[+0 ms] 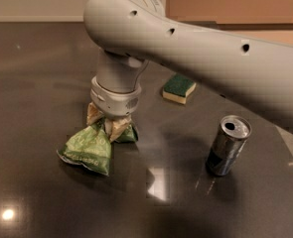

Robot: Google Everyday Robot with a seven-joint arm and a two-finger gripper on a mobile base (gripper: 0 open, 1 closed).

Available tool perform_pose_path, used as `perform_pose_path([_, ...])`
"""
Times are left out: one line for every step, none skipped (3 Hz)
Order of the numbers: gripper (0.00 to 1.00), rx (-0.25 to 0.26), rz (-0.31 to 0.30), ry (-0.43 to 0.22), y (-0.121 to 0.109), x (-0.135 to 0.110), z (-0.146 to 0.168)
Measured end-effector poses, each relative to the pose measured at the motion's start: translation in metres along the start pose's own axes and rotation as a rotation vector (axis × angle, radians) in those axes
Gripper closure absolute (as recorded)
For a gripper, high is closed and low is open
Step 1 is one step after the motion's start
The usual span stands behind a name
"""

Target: Pick green jalapeno chip bag

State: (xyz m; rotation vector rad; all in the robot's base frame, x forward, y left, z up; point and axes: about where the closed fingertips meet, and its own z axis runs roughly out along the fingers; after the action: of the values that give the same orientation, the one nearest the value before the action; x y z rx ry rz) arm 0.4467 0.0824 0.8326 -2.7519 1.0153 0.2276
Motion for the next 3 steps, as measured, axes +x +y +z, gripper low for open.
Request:
perform_pose_path([1.00,0.004,-0.001,-0.003,0.000,0.000,-0.005])
perform_pose_path([1.00,0.042,-0.014,-0.034,-0.002,0.003,-0.059])
perform_pose_path([1.00,0.081,-0.028,-0.064,-0.005,0.006,-0.108])
